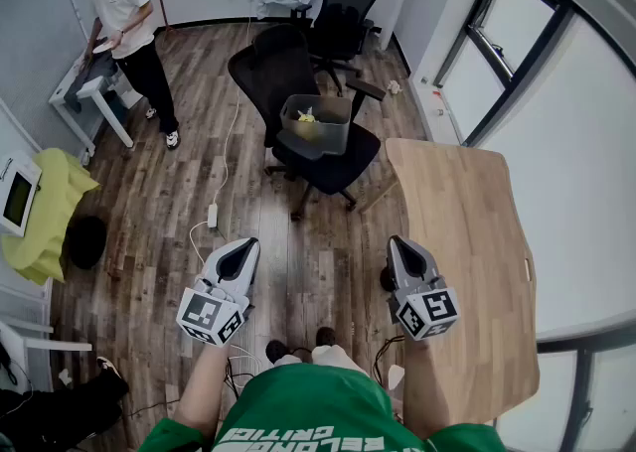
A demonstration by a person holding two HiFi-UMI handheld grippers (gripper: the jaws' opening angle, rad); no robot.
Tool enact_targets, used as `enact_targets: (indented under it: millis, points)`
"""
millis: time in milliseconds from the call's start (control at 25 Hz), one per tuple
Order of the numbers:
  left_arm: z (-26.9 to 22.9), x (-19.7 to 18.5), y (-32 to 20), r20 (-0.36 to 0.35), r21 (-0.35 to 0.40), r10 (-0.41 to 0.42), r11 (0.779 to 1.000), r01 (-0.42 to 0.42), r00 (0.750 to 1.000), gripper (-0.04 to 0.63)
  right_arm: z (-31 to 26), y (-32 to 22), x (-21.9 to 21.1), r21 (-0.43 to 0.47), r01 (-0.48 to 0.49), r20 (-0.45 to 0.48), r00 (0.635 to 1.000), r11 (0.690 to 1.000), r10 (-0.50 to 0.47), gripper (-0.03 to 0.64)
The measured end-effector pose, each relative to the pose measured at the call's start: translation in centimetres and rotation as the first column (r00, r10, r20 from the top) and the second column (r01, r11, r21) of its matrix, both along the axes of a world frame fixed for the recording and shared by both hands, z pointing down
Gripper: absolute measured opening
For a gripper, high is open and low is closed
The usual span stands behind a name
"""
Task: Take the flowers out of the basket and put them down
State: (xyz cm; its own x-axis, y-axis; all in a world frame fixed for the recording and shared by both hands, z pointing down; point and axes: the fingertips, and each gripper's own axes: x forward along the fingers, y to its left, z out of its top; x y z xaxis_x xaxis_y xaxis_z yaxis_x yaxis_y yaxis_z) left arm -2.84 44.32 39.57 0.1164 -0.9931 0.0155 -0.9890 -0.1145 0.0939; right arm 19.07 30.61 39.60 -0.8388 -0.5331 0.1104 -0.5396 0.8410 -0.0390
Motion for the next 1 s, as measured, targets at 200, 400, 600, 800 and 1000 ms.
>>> enact_targets:
  millis: [200, 400, 600, 800, 1000]
  points:
    - [0.5, -0.7, 0.4, -0.004, 0.002, 0.007, 1.0, -0.007, 1.0, 0.017, 0.3, 0.6, -0.9, 0.004, -0.003, -0.001, 1.0, 1.0, 0.003, 0.005]
    - [1.2, -1.6, 0.8, -0.018, -0.007, 0.012, 1.0, -0.012, 1.0, 0.017, 1.0, 1.2, -1.6, -0.009, -0.015, -0.017, 1.0, 1.0, 0.015, 0.005]
    - [2.1, -2.4, 0.9, -0.029, -0.016, 0.023, 1.0, -0.024, 0.999, 0.017, 1.7, 1.6, -2.7, -0.021, -0.003, -0.02, 1.0, 1.0, 0.003, 0.006]
    - [3.6, -3.6, -0.5, -0.05, -0.044, 0.013, 0.999, -0.015, 0.999, 0.017, 2.4, 0.4, -4.1, -0.035, 0.008, -0.028, 1.0, 0.999, -0.009, 0.006]
    - [4.0, -5.8, -4.0, -0.048, -0.058, 0.0, 0.998, -0.003, 0.999, 0.017, 1.9, -3.6, -6.9, -0.024, 0.03, 0.005, 1.0, 0.999, -0.03, 0.006]
